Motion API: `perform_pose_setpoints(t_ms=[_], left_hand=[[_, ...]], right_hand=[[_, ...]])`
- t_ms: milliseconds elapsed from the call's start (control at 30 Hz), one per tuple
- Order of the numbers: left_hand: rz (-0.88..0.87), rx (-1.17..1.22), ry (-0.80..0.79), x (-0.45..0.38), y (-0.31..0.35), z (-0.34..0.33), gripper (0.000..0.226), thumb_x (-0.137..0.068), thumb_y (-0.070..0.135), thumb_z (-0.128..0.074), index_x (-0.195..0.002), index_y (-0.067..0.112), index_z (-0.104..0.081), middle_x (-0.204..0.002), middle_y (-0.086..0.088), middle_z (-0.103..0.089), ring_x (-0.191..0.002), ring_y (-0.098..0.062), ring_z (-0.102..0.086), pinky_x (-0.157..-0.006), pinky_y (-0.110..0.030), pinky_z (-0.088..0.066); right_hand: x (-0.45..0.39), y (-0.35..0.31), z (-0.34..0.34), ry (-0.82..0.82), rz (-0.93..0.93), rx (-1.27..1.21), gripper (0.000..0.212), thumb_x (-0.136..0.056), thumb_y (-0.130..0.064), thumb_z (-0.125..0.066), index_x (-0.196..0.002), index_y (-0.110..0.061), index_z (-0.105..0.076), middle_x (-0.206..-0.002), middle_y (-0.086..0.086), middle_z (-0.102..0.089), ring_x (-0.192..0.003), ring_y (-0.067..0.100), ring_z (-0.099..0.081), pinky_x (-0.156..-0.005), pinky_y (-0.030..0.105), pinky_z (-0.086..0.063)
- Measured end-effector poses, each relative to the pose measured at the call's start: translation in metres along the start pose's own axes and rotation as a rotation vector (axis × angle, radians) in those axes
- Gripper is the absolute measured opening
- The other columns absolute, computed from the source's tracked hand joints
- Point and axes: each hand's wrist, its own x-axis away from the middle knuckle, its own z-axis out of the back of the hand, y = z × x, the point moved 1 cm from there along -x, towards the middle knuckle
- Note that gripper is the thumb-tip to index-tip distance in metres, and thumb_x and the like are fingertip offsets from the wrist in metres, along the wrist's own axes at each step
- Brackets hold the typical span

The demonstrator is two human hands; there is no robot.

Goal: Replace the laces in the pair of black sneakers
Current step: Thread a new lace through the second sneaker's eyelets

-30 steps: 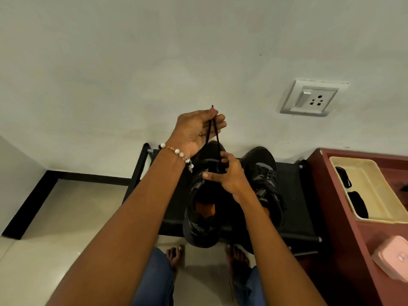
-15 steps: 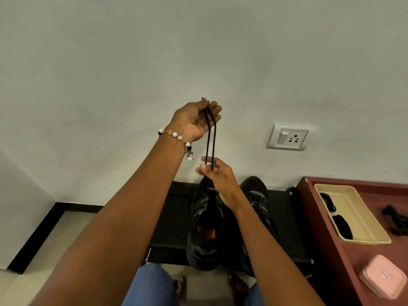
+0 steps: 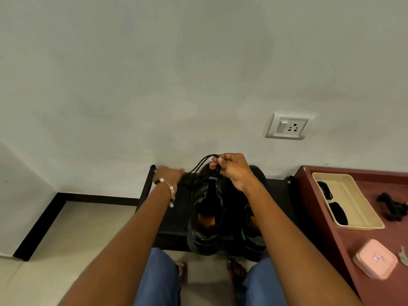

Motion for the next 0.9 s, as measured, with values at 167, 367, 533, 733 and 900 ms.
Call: perform_pose_setpoints(t_ms=[167, 367, 533, 733, 900], left_hand=[[-0.127, -0.163, -0.207, 0.046, -0.05, -0.055, 0.049, -0.065, 0.047, -0.085, -0.095, 0.013, -0.066, -0.102, -0.004, -0.069, -0.094, -0.02, -0.064, -0.086, -0.037, -0.055], [-0.243, -0.378, -0.06, 0.041, -0.067, -0.077, 0.055, -0.061, 0.055, -0.083, -0.1, 0.023, -0.063, -0.11, -0.005, -0.061, -0.104, -0.027, -0.059, -0.083, -0.04, -0.055], [-0.265, -0.387, -0.011, 0.039, -0.069, -0.077, 0.038, -0.075, 0.037, -0.08, -0.103, 0.017, -0.065, -0.112, -0.008, -0.062, -0.104, -0.029, -0.059, -0.083, -0.04, -0.054], [-0.232, -0.293, -0.128, 0.036, -0.05, -0.066, 0.036, -0.074, 0.032, -0.082, -0.101, 0.012, -0.068, -0.099, -0.009, -0.068, -0.093, -0.027, -0.066, -0.086, -0.042, -0.056], [-0.659, -0.101, -0.234, 0.04, 0.025, -0.05, 0.038, -0.095, 0.021, -0.059, -0.134, 0.023, -0.056, -0.127, -0.001, -0.059, -0.113, -0.016, -0.057, -0.097, -0.026, -0.047]], right_hand=[[-0.007, -0.018, -0.014, 0.062, -0.019, -0.041, 0.028, -0.099, 0.004, -0.046, -0.076, -0.003, -0.061, -0.08, 0.011, -0.064, -0.072, 0.02, -0.066, -0.075, 0.033, -0.058], [-0.005, -0.065, -0.015, 0.064, 0.001, -0.081, 0.02, -0.099, 0.0, -0.048, -0.086, -0.005, -0.063, -0.084, 0.011, -0.07, -0.086, 0.026, -0.07, -0.091, 0.042, -0.054], [0.0, -0.123, -0.01, 0.055, 0.111, -0.213, 0.021, -0.098, 0.001, -0.049, -0.084, -0.003, -0.064, -0.084, 0.014, -0.07, -0.08, 0.027, -0.071, -0.081, 0.039, -0.059], [0.006, -0.146, -0.004, 0.041, 0.194, -0.248, 0.019, -0.099, -0.001, -0.051, -0.085, -0.003, -0.064, -0.085, 0.013, -0.071, -0.077, 0.026, -0.072, -0.067, 0.033, -0.059], [0.002, -0.139, 0.004, -0.001, 0.186, -0.354, 0.013, -0.098, -0.004, -0.054, -0.09, -0.002, -0.065, -0.089, 0.015, -0.073, -0.085, 0.028, -0.073, -0.082, 0.041, -0.058]])
